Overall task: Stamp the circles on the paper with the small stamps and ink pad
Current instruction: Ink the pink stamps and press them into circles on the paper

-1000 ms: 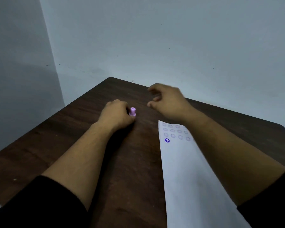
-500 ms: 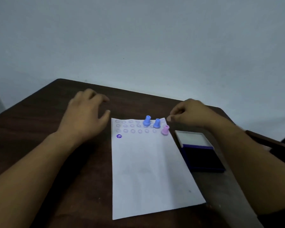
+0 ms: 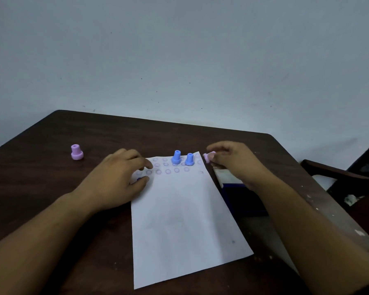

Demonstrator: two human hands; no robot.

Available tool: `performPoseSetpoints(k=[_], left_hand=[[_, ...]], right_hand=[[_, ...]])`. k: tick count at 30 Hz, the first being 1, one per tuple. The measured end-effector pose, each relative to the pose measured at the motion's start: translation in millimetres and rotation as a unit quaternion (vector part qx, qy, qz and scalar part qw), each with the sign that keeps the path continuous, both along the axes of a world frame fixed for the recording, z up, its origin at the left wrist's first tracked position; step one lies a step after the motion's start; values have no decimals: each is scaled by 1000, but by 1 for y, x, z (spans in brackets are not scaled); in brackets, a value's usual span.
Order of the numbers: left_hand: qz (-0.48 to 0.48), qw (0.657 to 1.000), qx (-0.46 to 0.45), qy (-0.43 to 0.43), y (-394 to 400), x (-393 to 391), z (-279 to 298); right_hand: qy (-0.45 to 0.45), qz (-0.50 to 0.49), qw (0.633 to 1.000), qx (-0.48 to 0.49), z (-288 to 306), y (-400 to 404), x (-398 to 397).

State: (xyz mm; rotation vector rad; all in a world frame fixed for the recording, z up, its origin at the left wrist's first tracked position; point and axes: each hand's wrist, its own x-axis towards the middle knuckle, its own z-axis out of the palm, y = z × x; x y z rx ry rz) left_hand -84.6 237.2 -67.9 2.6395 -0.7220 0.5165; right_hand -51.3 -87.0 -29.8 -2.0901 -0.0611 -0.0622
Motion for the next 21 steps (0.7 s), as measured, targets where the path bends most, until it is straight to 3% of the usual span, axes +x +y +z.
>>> performPoseSetpoints(k=[2,4,6,9,12,15,17,21], left_hand=[[-1,1000,-14,15,5,3,-2],[-1,999,-27,21,9,8,-4],[1,999,-29,35,19,10,-7],[-20,997,-23,68,19,14,-9],[-28,993,-47,107,24,17,-7],[-28,986,-93,133,25,22,-10],[-22,985,-107,134,27,25,-15],[-18,984,-111,135,34,30,-19]], right_hand=[[35,-7,983,181,0,-12,-14],[53,-13,957,285,-2,-24,-29],[64,-15,936,345,-7,-31,-41],[55,-29,930,363,-4,-56,-58],[18,-70,951,301,-1,-70,-68],[-39,-127,984,118,-11,-78,-79],[-60,-119,991,26,-20,-77,-84],[-119,-68,989,-62,-35,-73,-87]])
